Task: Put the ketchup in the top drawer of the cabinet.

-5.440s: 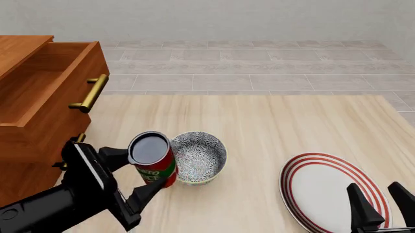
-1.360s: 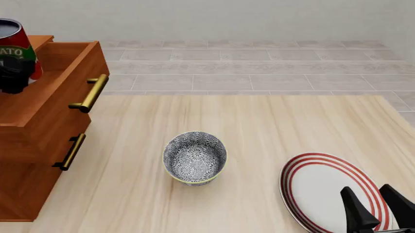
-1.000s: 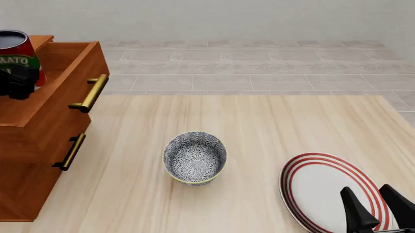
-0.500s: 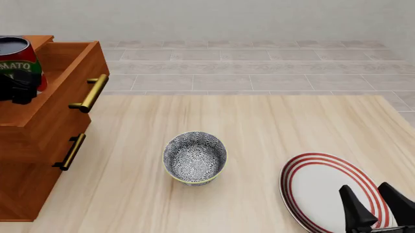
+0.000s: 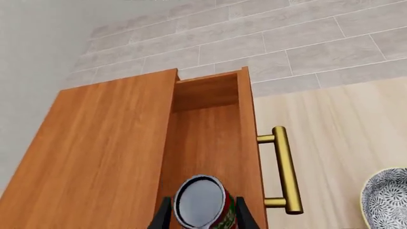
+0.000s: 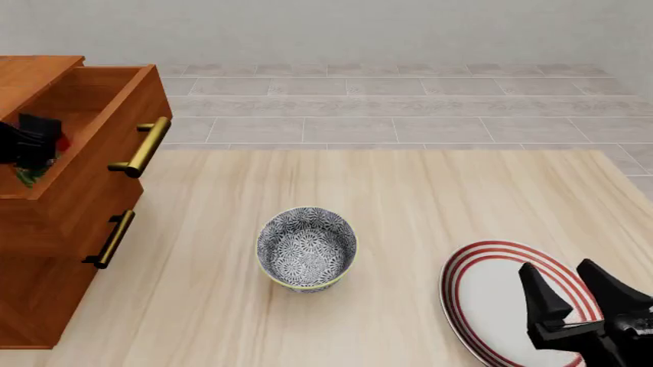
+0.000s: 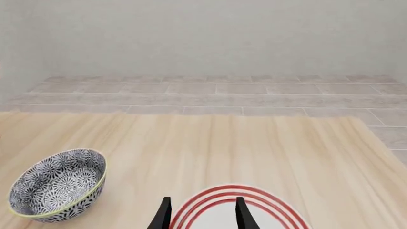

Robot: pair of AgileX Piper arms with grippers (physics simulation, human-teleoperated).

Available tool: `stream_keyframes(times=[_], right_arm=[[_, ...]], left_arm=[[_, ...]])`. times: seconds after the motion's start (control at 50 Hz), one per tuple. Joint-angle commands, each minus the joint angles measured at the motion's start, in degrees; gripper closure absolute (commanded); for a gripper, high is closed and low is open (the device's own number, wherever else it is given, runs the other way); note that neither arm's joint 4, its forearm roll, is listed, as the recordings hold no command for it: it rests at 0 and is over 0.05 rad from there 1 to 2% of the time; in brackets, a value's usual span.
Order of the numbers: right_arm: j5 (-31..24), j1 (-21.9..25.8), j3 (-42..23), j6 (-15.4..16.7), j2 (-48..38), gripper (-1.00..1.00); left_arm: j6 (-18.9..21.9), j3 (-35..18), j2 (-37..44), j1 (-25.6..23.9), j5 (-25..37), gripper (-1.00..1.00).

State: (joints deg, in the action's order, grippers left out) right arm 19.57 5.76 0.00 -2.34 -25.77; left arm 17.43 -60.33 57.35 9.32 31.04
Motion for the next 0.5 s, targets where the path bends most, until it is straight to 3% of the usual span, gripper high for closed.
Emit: stream_keyframes(times=[0.02, 0.1, 0.34, 0.5], right_arm=[[4.6, 0.0, 0.0, 0.1, -4.7, -1.00], [8.4, 0.1, 0.0, 0.1, -8.4, -1.00], [8.6, 0.1, 0.0, 0.2, -8.8, -1.00], [13.8, 0.1, 0.0, 0.2, -14.0, -1.00]], left_arm=[[0.5, -0.2, -0.4, -0.1, 0.2, -1.00], [0.3, -0.6, -0.8, -0.3, 0.7, -1.00], [0.9, -2.1, -3.0, -1.1, 2.6, -1.00], [1.1, -4.0, -5.4, -2.4, 5.1, -1.00]])
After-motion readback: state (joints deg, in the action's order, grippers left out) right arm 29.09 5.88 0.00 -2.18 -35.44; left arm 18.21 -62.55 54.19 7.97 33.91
